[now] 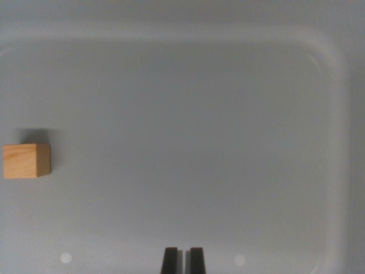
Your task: Push wooden cube
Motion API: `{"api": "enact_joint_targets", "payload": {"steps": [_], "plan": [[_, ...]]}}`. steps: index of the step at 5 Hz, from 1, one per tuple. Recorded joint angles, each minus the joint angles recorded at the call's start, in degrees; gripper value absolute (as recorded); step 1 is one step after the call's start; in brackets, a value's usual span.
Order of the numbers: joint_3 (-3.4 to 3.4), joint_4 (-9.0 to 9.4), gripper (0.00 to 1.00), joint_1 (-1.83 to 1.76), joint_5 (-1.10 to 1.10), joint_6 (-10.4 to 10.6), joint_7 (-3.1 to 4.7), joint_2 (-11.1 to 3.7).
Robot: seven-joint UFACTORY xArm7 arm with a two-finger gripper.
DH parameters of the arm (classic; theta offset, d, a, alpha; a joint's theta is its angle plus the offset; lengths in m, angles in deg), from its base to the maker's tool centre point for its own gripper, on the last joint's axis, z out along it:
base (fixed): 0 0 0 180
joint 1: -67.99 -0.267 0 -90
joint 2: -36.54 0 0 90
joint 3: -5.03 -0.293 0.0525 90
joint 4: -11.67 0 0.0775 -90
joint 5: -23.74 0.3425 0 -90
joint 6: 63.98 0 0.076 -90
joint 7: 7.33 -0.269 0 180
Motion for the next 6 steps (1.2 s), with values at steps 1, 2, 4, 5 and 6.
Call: {"api": "enact_joint_targets", "payload": {"steps": [1, 2, 4, 5, 6], "plan": [[0.0, 0.0, 0.0, 0.0, 0.0, 0.0, 0.0, 0.0], [0.0, 0.0, 0.0, 0.0, 0.0, 0.0, 0.0, 0.0], [-0.07, 0.17, 0.0, -0.09, -0.04, 0.27, -0.17, -0.14], [-0.07, 0.17, 0.0, -0.09, -0.04, 0.27, -0.17, -0.14], [-0.25, 0.61, 0.0, -0.34, -0.13, 0.95, -0.62, -0.49]]}}
